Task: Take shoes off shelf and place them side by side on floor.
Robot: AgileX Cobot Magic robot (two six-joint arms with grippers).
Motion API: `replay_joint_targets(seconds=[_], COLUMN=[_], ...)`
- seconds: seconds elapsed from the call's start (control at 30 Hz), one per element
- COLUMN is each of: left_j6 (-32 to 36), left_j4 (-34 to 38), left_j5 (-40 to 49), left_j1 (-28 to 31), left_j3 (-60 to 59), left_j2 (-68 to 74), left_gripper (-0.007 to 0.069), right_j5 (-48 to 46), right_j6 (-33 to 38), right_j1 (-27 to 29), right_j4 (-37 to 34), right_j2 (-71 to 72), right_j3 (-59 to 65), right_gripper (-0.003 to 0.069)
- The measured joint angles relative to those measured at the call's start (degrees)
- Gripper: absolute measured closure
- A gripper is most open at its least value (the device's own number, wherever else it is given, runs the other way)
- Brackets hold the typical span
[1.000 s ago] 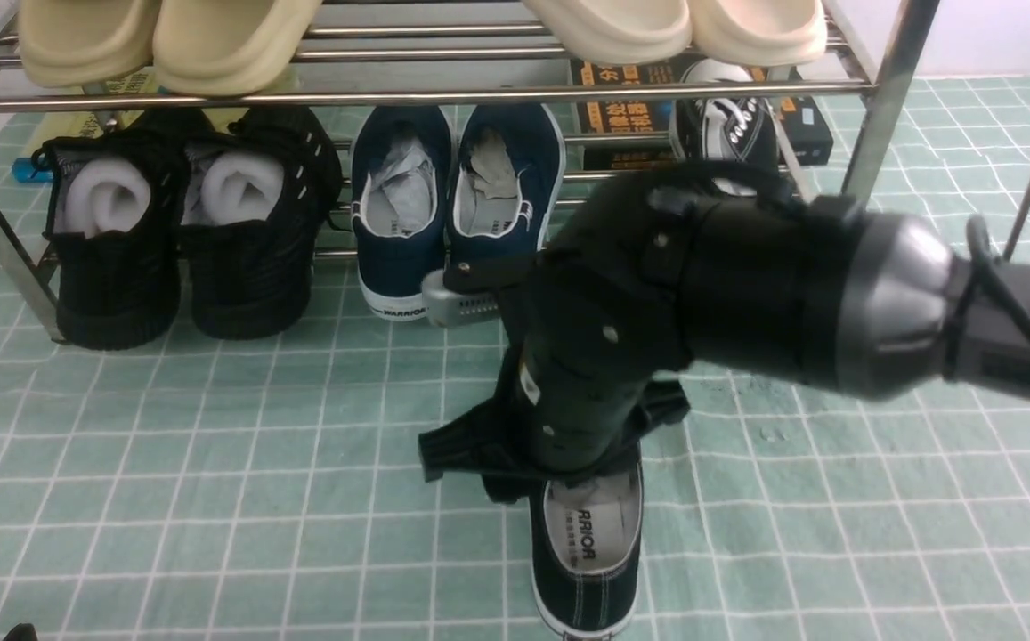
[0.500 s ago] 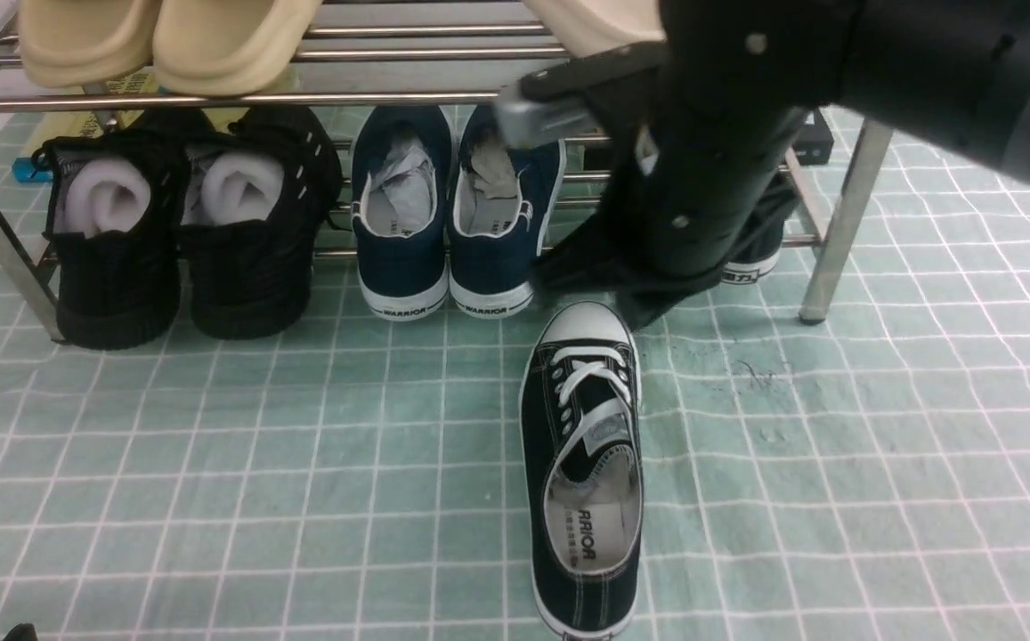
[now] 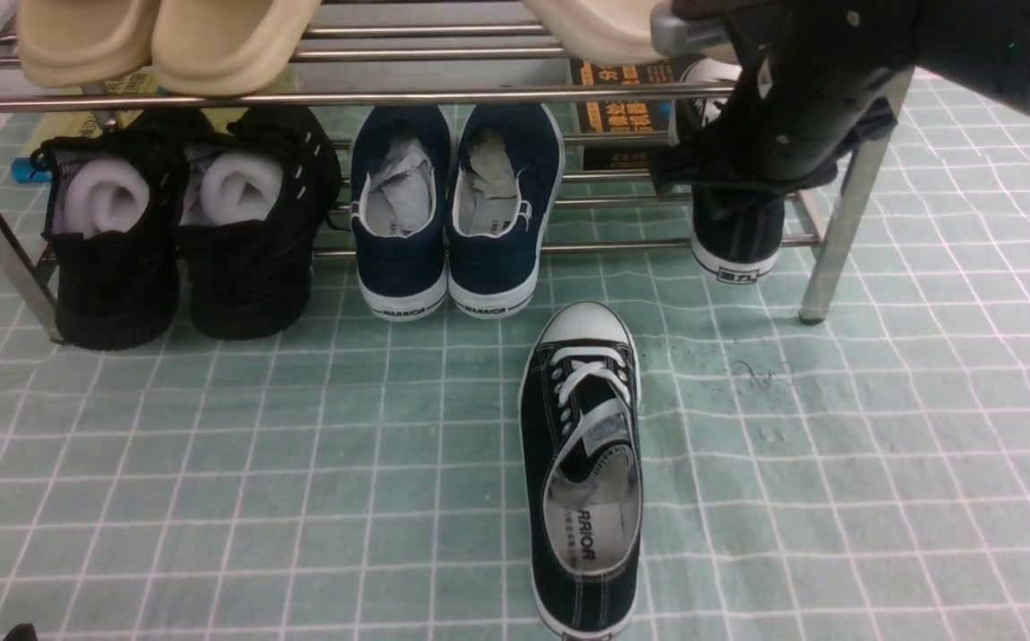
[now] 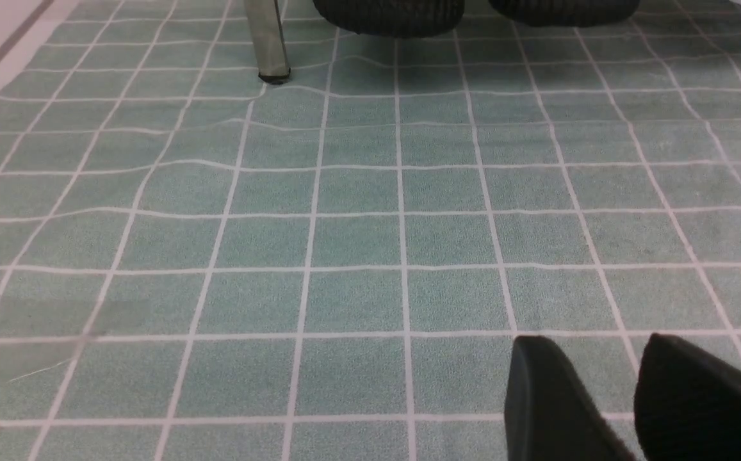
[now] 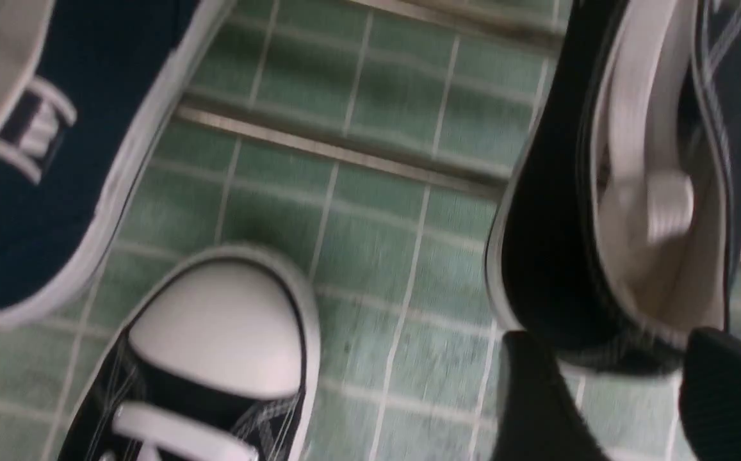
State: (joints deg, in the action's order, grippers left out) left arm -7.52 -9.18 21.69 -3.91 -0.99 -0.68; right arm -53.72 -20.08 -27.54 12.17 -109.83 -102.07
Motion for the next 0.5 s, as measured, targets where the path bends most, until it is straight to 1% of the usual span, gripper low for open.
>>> replay_joint_targets(seconds=[0.07,0.27,0.37,0.43,0.5], left_j6=[0.0,0.0,0.0,0.0,0.0], left_j4=[0.0,0.0,0.0,0.0,0.0], left_j5=[0.0,0.0,0.0,0.0,0.0], left_j1=[0.0,0.0,0.0,0.0,0.0], left_j3=[0.0,0.0,0.0,0.0,0.0], left_j2=[0.0,0.0,0.0,0.0,0.0], left_gripper=[0.0382,0.0382,0.0382,0.0382,0.0382], right_j5=[2.59,7.29,9.28,10.21,10.6], right_j6=[0.07,0.07,0.07,0.07,0.07], right_j1=[0.0,0.0,0.0,0.0,0.0], right_j4=[2.0,6.36,8.04,9.17,10.13], right_j2=[-0.94,-4.2,-6.65,-8.15,-8.78], right_j3=[0.0,0.0,0.0,0.0,0.0], right_gripper=[0.0282,0.0263,0.0277,0.0298,0.0336])
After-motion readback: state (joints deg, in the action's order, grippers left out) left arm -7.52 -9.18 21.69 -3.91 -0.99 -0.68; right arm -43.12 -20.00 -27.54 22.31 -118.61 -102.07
